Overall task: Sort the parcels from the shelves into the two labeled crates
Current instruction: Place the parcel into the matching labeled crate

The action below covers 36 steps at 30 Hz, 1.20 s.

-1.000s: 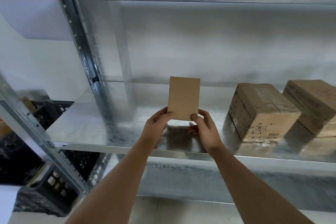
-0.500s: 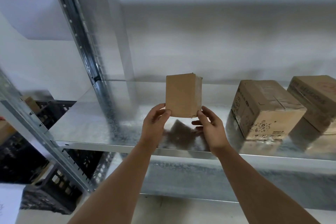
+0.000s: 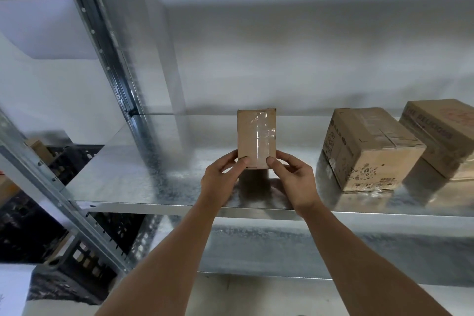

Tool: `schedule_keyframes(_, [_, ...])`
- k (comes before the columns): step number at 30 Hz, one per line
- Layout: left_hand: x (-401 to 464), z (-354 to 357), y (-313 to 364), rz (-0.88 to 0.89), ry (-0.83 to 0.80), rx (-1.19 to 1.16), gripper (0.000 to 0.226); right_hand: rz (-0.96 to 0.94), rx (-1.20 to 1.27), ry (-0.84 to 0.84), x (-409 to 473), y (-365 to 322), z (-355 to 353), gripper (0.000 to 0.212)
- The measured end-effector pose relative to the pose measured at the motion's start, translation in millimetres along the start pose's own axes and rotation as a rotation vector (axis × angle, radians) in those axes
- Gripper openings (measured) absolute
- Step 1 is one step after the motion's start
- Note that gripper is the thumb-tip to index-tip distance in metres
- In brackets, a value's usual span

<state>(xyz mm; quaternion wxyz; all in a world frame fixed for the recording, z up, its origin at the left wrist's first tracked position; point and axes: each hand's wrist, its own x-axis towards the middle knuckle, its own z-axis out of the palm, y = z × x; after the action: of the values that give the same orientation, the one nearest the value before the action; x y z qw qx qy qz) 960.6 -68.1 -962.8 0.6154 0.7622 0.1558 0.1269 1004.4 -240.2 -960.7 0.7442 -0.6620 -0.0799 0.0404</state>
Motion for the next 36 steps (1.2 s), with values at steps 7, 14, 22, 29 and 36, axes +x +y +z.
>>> schedule_keyframes(7, [-1.7, -0.2, 0.9, 0.043, -0.008, -0.002, 0.060, -0.007, -0.001, -0.001, -1.9, -3.2, 0.3, 0.026])
schedule_keyframes(14, [-4.0, -0.9, 2.6, 0.077, 0.001, -0.002, 0.064, -0.021, -0.003, 0.005, -1.8, -1.3, 1.9, 0.023])
schedule_keyframes(22, [-2.4, 0.8, 0.6, 0.138, 0.036, -0.007, 0.023, -0.014, -0.046, 0.024, 1.8, 2.1, 1.6, 0.044])
schedule_keyframes(29, [-0.7, 2.2, -3.5, 0.144, 0.132, -0.143, 0.014, -0.055, -0.055, -0.017, 1.3, -0.1, 2.1, 0.029])
schedule_keyframes(36, [-2.0, 3.8, -5.1, 0.181, 0.170, -0.142, 0.020, -0.061, 0.014, 0.059, -0.3, 0.2, 0.5, 0.008])
